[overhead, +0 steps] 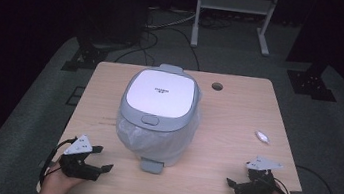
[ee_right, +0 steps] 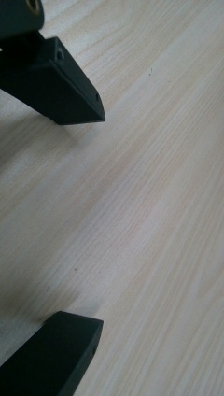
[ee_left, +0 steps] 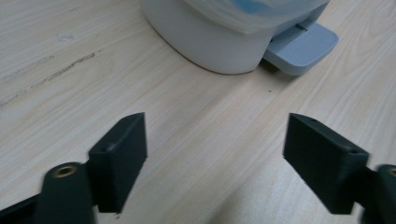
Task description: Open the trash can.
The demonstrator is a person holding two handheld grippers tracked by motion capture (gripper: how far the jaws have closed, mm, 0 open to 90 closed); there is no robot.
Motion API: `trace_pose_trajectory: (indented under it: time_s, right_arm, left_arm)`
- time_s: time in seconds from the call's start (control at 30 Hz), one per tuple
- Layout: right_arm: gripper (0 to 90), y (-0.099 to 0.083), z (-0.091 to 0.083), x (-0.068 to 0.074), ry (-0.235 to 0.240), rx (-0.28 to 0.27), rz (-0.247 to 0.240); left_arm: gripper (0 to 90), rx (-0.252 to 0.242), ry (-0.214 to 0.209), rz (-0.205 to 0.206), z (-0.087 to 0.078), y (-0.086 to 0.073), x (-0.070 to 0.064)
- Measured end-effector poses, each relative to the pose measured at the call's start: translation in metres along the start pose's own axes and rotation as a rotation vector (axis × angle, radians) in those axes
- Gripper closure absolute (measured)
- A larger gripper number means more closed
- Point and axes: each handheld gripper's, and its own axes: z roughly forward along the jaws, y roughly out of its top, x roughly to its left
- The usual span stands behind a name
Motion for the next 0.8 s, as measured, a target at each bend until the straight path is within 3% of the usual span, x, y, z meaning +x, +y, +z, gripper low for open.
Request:
trace_pose_trajectory:
  time_s: [0.5,0.8]
  right_arm:
    - [1.7,0.000,0.000,0.000,0.000,0.000,0.000]
    - [1.7,0.000,0.000,0.000,0.000,-0.001,0.000]
  left_arm:
    - [52.1,-0.048,-0.019,-0.004,-0.018,0.018,-0.001]
    - [67.6,-0.064,-0.037,-0.016,-0.032,0.036,-0.005]
